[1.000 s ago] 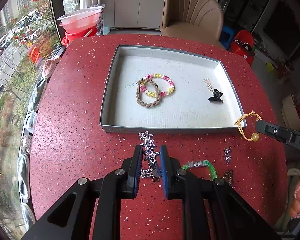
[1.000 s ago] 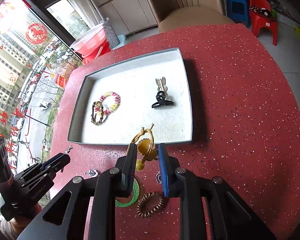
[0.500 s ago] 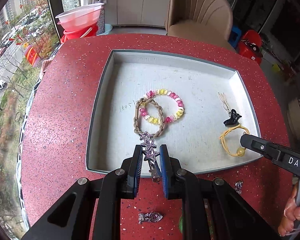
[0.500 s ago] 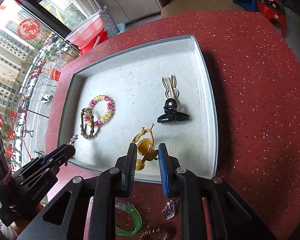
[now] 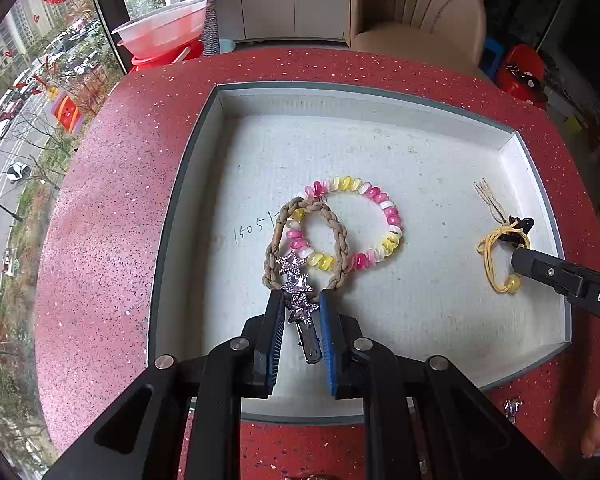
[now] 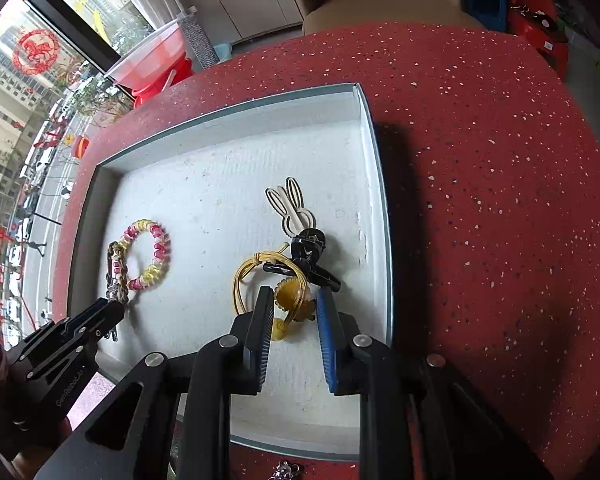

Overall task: Organize jewelry
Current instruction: 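Carry the hair tie with the right tool while the left tool carries the star clip into the tray, then open the right tool beside the claw clip while the left tool releases the star clip onto the rope bracelet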

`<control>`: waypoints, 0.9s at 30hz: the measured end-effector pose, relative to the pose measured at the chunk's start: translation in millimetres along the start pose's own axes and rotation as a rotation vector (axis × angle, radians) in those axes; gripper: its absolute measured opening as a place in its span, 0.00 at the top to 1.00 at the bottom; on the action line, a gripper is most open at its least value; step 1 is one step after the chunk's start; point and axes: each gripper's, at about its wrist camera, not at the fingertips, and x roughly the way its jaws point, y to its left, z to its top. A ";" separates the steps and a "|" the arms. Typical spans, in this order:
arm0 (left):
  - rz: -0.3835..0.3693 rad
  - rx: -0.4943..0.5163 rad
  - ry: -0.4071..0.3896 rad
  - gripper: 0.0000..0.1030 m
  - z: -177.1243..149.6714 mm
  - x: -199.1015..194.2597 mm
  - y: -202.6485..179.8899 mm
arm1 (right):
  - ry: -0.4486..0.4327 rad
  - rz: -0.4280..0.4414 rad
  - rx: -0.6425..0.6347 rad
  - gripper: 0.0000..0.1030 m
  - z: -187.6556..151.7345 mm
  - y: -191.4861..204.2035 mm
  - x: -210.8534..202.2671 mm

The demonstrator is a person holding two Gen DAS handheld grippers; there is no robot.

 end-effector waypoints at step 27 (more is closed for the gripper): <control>0.110 0.060 -0.062 0.65 -9.4 -17.9 -19.3 | 0.007 0.126 0.031 0.36 -14.8 5.4 -21.9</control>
